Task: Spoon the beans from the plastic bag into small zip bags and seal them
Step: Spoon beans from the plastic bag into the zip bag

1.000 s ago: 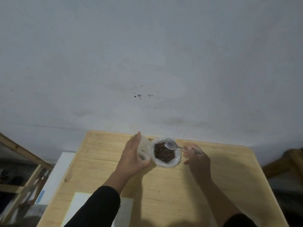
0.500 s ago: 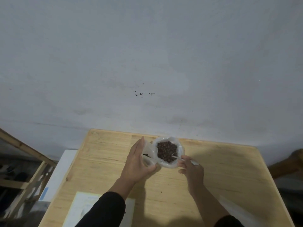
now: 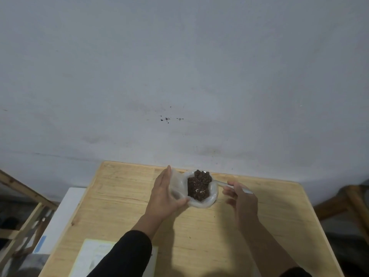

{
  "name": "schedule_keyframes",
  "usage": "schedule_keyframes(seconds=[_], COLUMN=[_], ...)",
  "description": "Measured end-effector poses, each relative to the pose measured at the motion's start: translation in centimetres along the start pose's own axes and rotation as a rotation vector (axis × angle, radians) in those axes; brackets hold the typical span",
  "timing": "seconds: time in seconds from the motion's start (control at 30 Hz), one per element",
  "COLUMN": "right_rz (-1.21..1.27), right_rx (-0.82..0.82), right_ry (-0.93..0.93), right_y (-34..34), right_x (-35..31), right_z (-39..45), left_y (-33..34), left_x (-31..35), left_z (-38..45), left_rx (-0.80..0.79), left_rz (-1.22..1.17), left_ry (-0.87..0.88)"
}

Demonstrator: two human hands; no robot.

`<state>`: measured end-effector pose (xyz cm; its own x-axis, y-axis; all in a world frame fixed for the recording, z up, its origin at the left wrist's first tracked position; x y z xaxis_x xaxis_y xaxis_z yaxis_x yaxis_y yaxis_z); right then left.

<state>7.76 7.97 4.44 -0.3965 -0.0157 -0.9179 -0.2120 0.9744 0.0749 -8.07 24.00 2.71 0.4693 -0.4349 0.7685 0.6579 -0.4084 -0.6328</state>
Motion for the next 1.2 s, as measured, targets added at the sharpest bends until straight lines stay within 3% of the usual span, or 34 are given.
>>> schedule_keyframes(seconds=[0.27,0.5,0.6,0.7,0.8,0.93,1.2], right_rz=[-0.090,-0.436,-0.347,-0.430,-0.503,-0.468,-0.064], right_rx=[-0.109,-0.254,-0.098,0.020,0.046,0.049,0.051], right_ry=[-0.128,-0.669,-0.588,-0.556,-0.517,-0.335,0.154], right_y=[2.1,4.3,3.1,1.3,0.1,0.1,1.6], right_x=[-2.7,-3.9,-3.6,-1.6,1.1,3.1,5.9], right_z=[-2.6,-5.9,-4.6,-2.7,-1.6,-1.5,-1.3], left_y=[0.0,-0.3,-0.5,-0.7,-0.7,-0.6,-0.1], left_x=[0.7,0.4,0.1,-0.2,-0.2,-0.1,-0.2], left_z=[0.4,0.3,-0.1,-0.5,-0.9,-1.1,-1.2], left_rx=[0.030,0.028,0.033,0.027,0.019,0.018,-0.002], left_rz=[-0.002,0.008,-0.005,-0.022,-0.025,-0.008,0.005], left_ry=[0.012,-0.003,-0.010,-0.010,-0.016,-0.012,-0.023])
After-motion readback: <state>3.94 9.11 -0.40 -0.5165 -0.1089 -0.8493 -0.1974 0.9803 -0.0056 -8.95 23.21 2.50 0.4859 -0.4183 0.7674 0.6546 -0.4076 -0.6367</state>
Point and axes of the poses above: each hand's wrist, its own z-axis towards the middle knuckle, its own y-axis out of the palm, x = y × z, the point moved 3 cm from there along z, towards the middle knuckle, and after that the axes turned 7 degrees about x, right-handed, at the moved point
